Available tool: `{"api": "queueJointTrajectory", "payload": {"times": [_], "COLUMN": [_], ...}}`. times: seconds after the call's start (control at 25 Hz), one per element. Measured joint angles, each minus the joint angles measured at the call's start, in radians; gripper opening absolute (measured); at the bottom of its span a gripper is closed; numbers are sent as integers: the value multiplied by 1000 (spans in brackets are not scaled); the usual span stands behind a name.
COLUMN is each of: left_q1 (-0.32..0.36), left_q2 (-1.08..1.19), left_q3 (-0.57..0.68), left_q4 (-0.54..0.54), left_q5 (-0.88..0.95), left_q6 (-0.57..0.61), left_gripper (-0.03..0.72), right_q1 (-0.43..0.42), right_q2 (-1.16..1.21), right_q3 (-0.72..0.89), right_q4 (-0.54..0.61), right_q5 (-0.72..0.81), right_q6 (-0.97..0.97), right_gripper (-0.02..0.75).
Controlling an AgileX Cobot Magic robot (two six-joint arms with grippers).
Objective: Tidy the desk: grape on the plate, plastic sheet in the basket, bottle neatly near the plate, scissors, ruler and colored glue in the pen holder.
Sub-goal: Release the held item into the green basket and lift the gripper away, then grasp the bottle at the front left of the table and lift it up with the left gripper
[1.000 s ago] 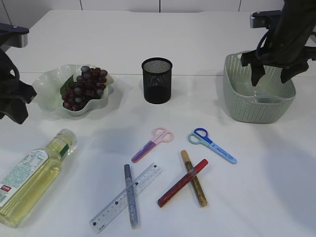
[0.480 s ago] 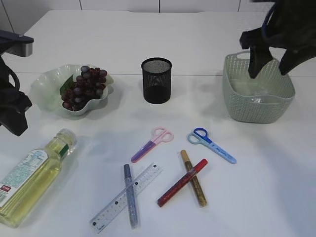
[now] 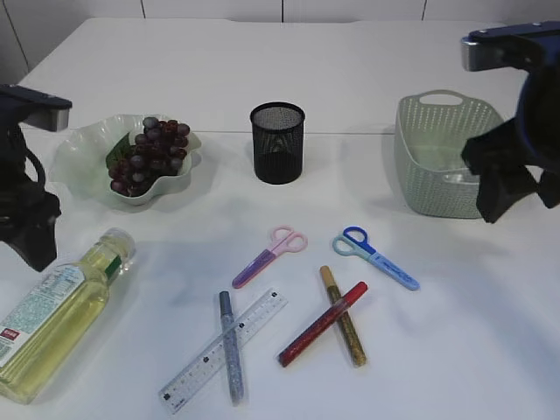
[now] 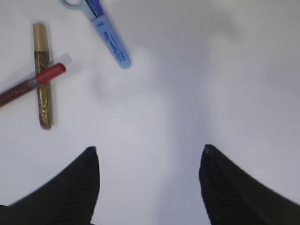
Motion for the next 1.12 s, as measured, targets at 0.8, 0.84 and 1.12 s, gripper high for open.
{"api": "queueJointTrajectory", "payload": {"times": [0.8,0.84,1.12], "left_q1": [0,0,0], "left_q2": [214,223,292], "left_q3": [57,57,57], "left_q4": [2,0,0], "left_q5": [-145,-145,-156], "left_q6": [-19,-21,-29], "left_gripper": [601,601,600], "right_q1": [2,2,2], "right_q2": [-131,-131,-131], "right_q3": [98,98,98], "right_q4": [0,0,0], "right_q5": [-4,-7,-16], "right_q6": [-2,-2,-4], "right_gripper": [517,517,514]}}
